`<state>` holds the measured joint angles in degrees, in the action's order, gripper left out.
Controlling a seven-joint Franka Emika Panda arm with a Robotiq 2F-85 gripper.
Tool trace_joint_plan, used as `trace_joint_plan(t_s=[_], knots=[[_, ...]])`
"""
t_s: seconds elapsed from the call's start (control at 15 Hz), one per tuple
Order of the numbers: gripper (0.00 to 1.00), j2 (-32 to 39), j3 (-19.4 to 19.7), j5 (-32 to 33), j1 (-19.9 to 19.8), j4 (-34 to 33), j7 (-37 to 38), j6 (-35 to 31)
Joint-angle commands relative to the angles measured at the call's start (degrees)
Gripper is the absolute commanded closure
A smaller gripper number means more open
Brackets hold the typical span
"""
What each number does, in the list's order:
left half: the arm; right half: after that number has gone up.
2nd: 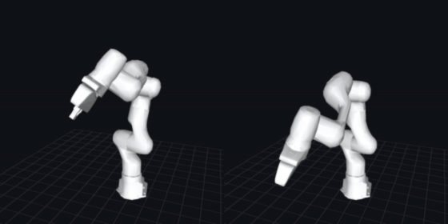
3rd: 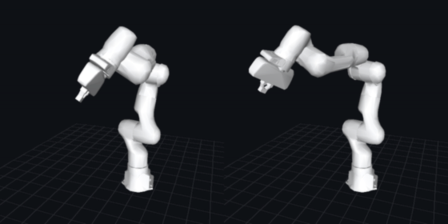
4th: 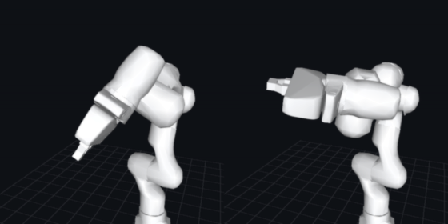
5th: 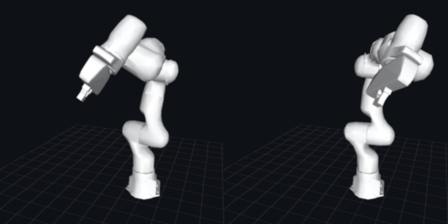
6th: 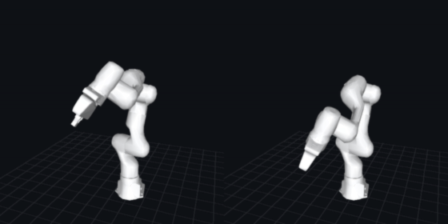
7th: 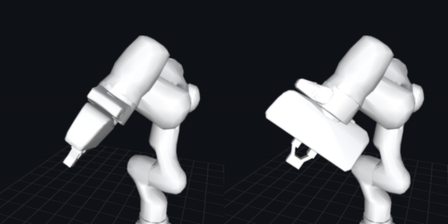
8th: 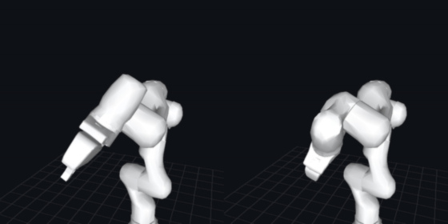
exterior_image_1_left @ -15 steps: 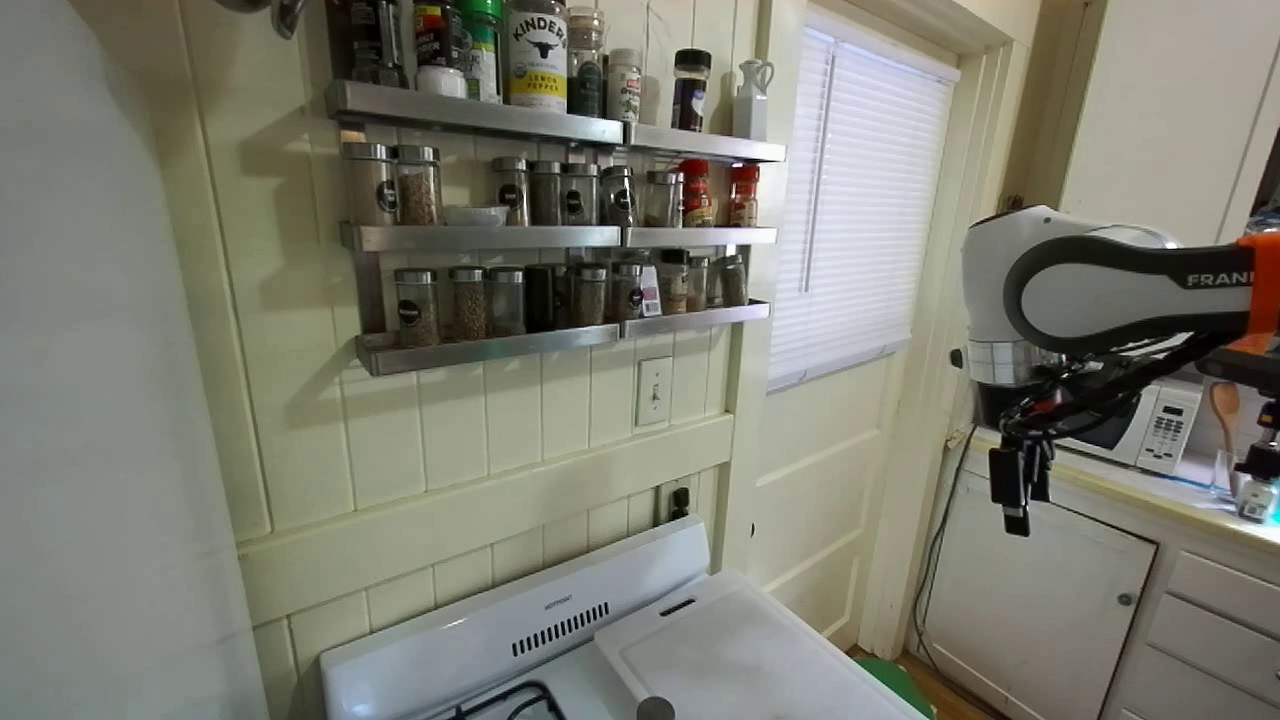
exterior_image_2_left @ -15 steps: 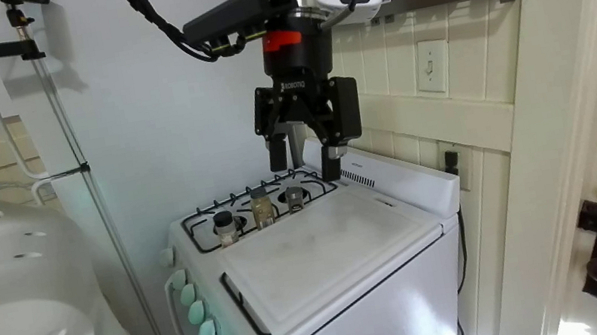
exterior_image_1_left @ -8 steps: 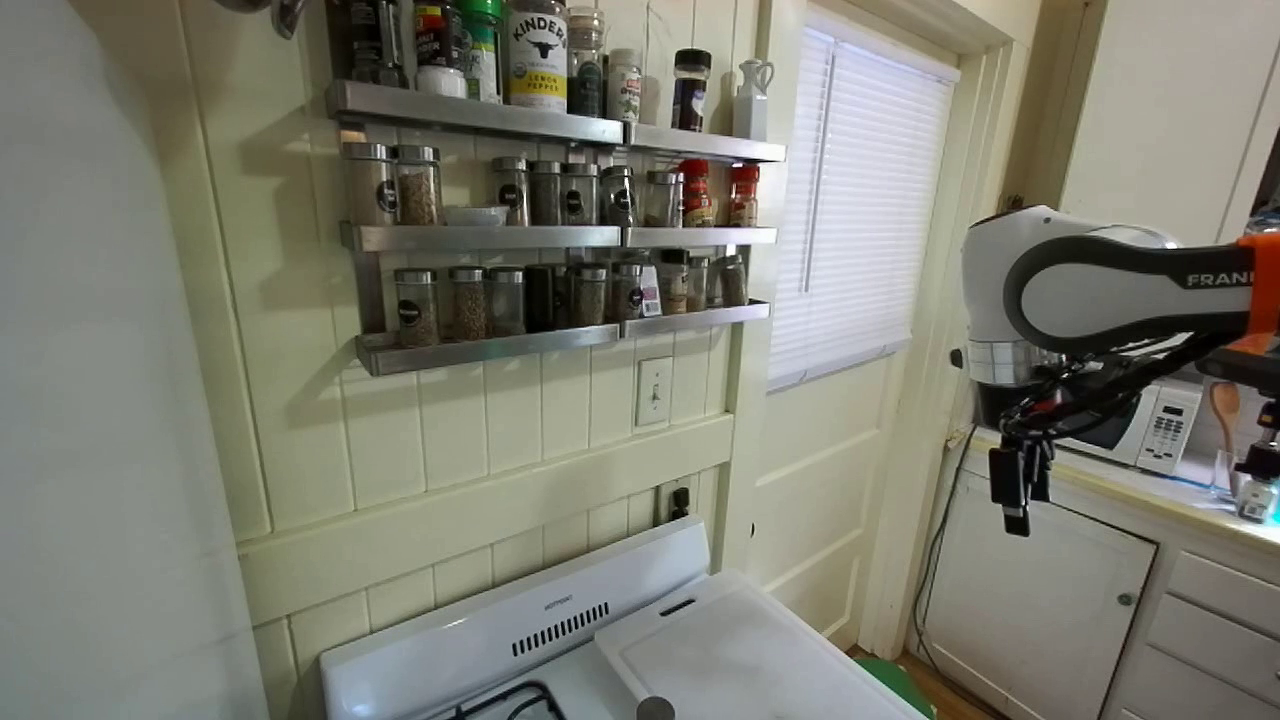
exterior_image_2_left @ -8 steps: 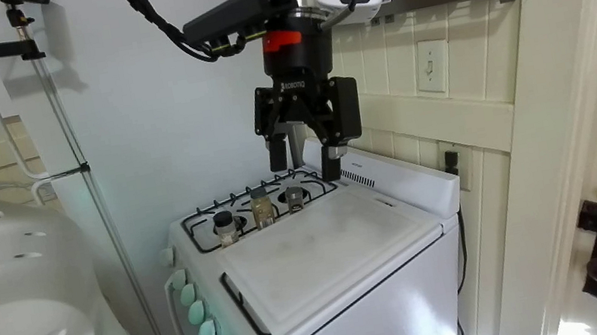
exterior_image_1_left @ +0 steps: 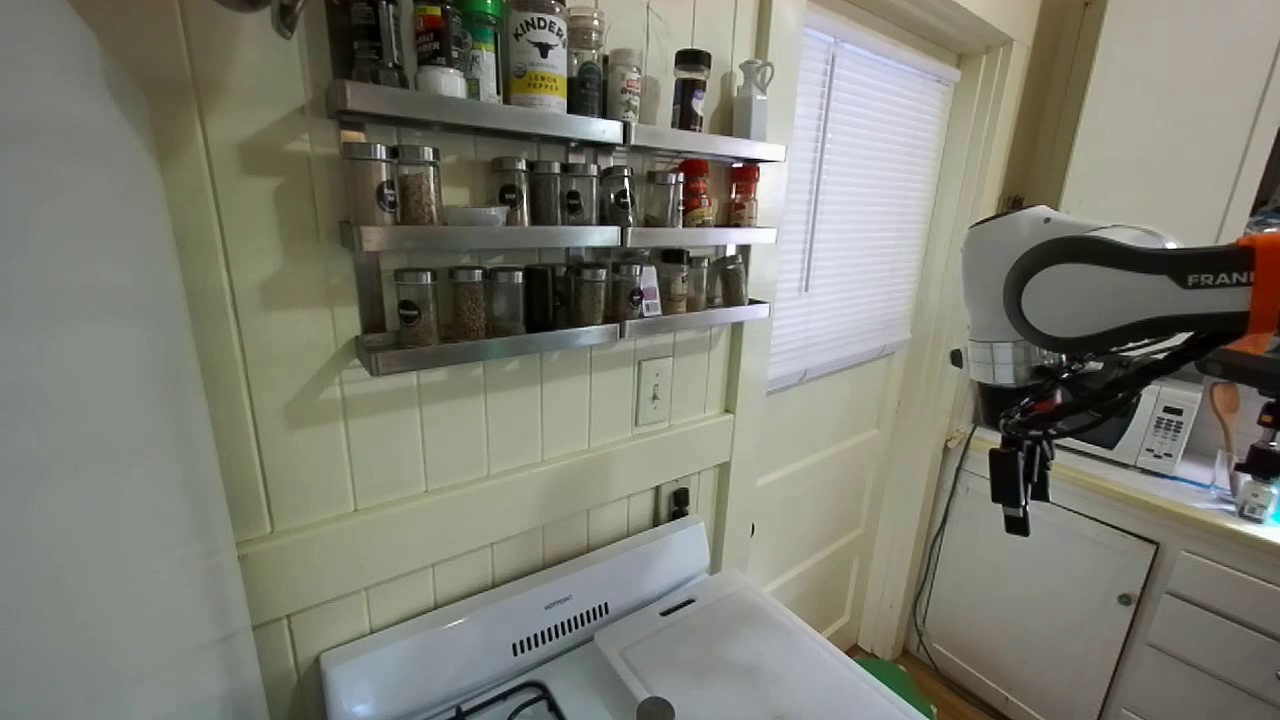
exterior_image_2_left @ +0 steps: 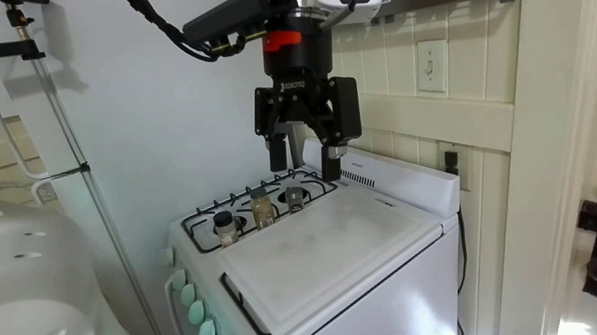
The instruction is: Remove one bottle from the top shelf
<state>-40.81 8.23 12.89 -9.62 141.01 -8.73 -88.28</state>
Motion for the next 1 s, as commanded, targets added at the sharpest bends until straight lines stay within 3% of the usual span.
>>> trace_joint_plan(t_s=[0.0,0.33,0.93], knots=[[0.0,-0.05,0.71,0.36,0.97,-0.11,0.49,0.22],[0.0,0.96,0.17,-0.44,1.57,-1.95,0.88,0.14],[0.0,12.76,-9.4,-0.85,8.87,-29.84,3.18,0.78]])
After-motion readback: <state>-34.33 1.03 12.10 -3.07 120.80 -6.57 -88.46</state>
